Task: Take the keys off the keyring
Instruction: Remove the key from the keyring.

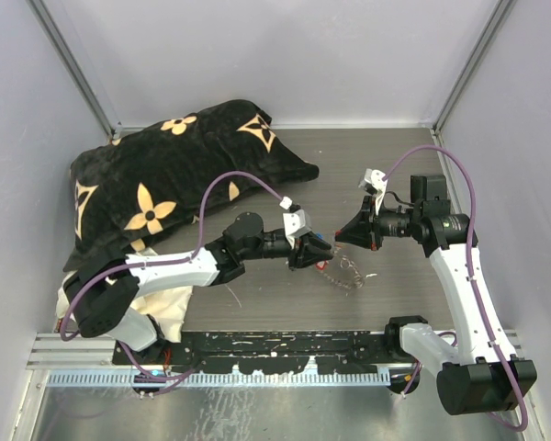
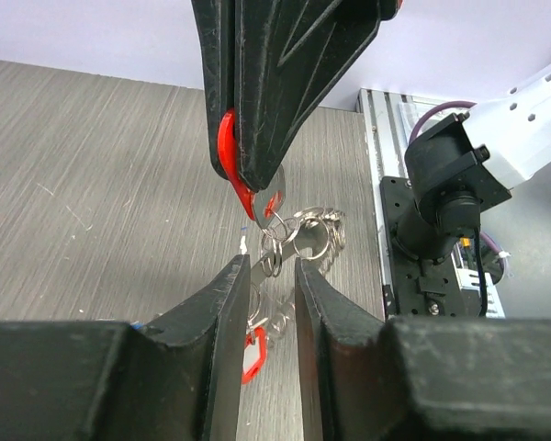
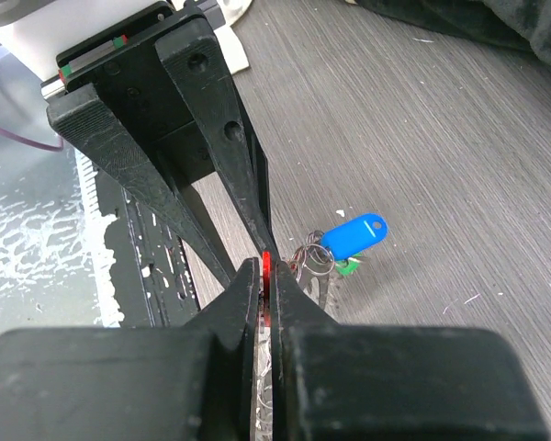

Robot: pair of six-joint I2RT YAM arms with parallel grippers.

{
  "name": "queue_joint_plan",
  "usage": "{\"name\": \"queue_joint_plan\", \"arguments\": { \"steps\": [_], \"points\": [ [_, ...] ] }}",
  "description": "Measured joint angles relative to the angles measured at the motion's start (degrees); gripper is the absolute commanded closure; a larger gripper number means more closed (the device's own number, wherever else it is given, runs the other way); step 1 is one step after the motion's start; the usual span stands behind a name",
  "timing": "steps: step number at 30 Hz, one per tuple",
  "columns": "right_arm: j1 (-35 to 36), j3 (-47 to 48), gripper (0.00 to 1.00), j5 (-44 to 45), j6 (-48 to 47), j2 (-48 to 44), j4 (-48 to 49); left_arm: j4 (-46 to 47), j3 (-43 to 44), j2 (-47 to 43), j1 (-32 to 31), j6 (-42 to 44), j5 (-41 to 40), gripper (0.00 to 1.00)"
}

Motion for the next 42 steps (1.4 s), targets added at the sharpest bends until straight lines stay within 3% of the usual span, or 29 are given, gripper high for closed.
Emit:
{"name": "queue_joint_plan", "arguments": {
  "steps": [19,30,38,42],
  "points": [
    [-0.4,0.0,0.99,-0.4,0.0,0.0,0.0,0.4,1.1,1.6,-0.6,-3.8,-0.8,0.75],
    [-0.4,0.0,0.99,-0.4,0.0,0.0,0.0,-1.9,2.8,1.6,-2.5,-3.2,-5.2,0.74],
    [-0.6,0.0,0.99,-0.4,0.0,0.0,0.0,-5.2,3.7,1.6,-3.3,-1.6,-8.3,0.78],
    [-0.7,0.0,0.99,-0.4,0.0,0.0,0.0,-6.2,3.7,1.6,-3.3,-1.3,-8.8,0.86]
  ]
}}
